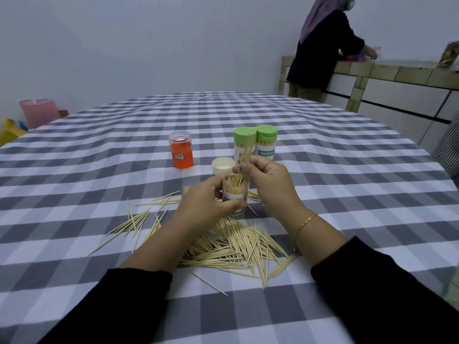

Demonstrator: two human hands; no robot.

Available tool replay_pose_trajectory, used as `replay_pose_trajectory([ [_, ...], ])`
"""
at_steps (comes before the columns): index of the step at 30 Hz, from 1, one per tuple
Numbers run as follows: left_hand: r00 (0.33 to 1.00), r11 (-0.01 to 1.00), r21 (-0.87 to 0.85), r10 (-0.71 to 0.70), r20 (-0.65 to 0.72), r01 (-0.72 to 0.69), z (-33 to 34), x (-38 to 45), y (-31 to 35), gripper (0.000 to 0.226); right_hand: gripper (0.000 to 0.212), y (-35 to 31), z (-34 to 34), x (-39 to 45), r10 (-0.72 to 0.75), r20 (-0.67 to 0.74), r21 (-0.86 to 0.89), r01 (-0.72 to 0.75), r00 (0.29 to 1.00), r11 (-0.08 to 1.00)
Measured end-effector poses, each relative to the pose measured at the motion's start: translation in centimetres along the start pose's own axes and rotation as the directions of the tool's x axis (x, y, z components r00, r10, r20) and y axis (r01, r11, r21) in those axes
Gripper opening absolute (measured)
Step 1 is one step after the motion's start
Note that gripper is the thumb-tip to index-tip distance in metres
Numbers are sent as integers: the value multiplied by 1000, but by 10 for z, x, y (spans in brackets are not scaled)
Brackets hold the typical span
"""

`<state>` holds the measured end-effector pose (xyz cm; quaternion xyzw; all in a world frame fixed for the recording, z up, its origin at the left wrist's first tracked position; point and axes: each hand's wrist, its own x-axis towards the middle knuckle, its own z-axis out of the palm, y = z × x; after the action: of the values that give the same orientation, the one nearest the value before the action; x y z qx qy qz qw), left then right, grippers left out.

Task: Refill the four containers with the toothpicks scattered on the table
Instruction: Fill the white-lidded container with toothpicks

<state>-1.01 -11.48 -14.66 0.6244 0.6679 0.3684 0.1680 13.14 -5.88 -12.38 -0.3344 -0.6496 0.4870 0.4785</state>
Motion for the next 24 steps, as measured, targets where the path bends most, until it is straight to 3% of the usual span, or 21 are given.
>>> replay_pose_trajectory([
  [16, 1000, 1000, 4, 19, -11, -19, -1, -1, 2, 54, 14, 12, -2, 7, 86, 72, -70, -81, 994, 994],
  [24, 1000, 1000, -7, 1, -7, -1, -1, -2, 4, 54, 19, 3, -5, 0, 44, 97, -38, -40, 994, 998],
])
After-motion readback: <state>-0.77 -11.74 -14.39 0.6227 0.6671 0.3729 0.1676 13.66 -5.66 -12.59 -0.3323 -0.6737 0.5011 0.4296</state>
